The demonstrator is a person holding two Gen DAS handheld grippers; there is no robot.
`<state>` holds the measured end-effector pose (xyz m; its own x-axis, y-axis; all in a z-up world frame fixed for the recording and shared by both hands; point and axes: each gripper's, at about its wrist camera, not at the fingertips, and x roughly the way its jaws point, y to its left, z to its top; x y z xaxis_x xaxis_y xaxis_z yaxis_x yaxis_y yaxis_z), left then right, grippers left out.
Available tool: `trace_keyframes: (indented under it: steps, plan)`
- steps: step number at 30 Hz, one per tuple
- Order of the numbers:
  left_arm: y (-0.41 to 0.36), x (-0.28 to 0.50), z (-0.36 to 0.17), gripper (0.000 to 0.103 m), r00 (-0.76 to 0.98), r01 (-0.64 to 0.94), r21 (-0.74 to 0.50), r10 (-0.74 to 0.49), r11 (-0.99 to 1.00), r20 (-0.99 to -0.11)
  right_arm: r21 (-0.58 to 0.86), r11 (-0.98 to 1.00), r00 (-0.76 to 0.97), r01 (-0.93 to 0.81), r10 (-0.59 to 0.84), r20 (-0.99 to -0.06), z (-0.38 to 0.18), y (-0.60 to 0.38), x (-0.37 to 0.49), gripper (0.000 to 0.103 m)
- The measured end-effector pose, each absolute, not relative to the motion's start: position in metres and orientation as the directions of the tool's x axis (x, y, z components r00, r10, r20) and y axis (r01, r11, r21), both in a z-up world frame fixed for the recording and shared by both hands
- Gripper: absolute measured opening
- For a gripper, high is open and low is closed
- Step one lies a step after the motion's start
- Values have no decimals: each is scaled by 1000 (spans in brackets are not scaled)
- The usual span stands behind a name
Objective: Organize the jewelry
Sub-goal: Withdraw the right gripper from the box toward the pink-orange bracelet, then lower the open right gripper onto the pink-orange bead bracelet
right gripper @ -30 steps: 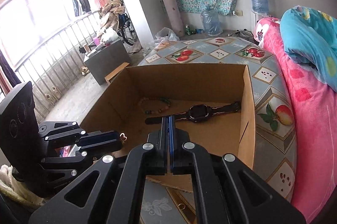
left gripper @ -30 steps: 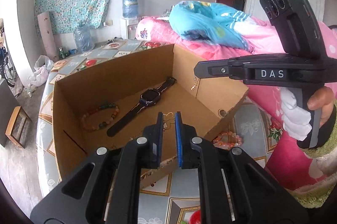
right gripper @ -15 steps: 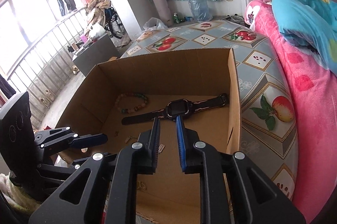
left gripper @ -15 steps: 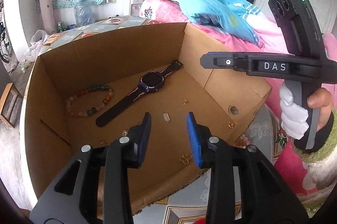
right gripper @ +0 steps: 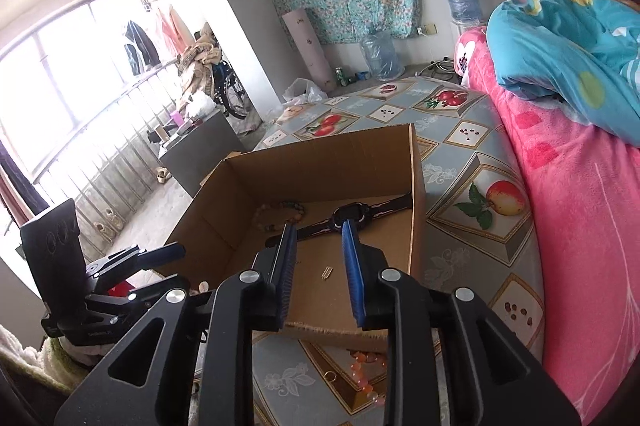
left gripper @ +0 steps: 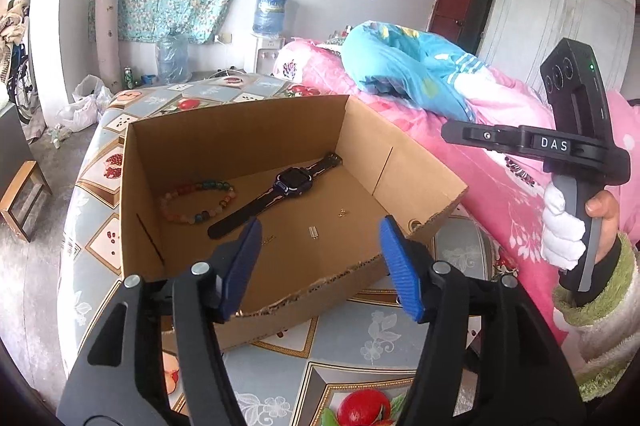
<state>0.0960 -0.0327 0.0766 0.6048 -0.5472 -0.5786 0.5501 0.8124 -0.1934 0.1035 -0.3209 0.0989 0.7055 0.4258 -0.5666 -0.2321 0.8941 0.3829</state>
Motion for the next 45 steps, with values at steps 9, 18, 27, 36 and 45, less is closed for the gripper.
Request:
trace_keyframes:
  steps: [9, 18, 27, 36, 45]
  plan:
    - [-16, 51, 76, 75, 587, 600, -178, -581, 780, -564, 410, 882, 618, -233, 460, -637, 59, -313, 50, 28]
    - [-39, 38, 35, 79, 535, 566, -116, -471, 816, -701, 298, 939, 535, -173, 344, -772, -5, -277, 48, 27]
    - [-44, 72, -27, 79, 397, 400, -94, -265, 912, -879, 145, 973, 537, -181, 221, -814, -25, -255, 62, 27]
    - [-37, 77, -33, 80, 401, 355, -72, -222, 932, -889, 111, 980, 536, -167, 185, -824, -33, -252, 68, 26]
    - [-43, 85, -35, 82, 402, 349, -78, -224, 934, -888, 138, 974, 525, -178, 213, -824, -35, -248, 75, 13]
